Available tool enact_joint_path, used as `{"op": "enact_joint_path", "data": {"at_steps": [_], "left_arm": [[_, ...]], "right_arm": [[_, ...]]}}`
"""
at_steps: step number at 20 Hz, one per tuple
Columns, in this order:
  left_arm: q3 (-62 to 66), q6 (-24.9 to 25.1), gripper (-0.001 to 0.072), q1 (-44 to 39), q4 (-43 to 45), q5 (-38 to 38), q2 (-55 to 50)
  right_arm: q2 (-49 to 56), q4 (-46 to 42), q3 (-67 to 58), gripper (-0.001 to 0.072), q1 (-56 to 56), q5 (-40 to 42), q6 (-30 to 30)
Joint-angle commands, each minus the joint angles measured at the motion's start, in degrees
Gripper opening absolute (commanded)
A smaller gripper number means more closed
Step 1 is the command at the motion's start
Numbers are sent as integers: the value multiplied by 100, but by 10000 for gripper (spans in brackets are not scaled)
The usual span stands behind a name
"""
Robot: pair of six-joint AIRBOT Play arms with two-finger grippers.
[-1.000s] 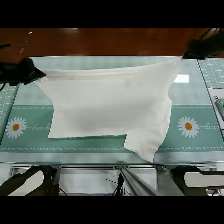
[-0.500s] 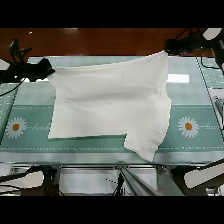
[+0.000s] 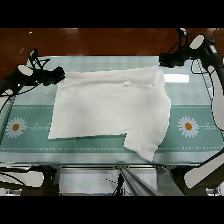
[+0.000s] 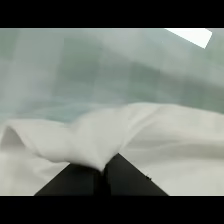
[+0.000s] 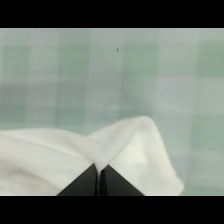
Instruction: Fold the shirts.
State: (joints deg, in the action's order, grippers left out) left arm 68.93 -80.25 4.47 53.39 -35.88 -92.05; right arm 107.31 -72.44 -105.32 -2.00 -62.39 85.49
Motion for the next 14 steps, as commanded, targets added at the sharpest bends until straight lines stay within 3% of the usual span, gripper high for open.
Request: {"op": "enact_joint_path", "data": {"at_steps": [1, 2, 6, 9, 14], "left_arm": [[59, 820, 30, -11, 15, -605, -70], [181, 1075, 30, 48, 20, -986, -13], [780, 1126, 30, 409, 24, -2260, 79], [890, 1119, 30, 643, 22, -2509, 76], [883, 1102, 31, 715, 35, -2618, -68]], "right_arm": [[-15, -192, -7, 36, -15, -754, -94], [-111, -219, -9, 37, -20, -916, -168], [-501, -422, -9, 36, -22, -1996, -221], [-496, -431, -2, 37, 33, -2702, -221], [-330, -422, 11, 37, 74, -2894, -162]]}}
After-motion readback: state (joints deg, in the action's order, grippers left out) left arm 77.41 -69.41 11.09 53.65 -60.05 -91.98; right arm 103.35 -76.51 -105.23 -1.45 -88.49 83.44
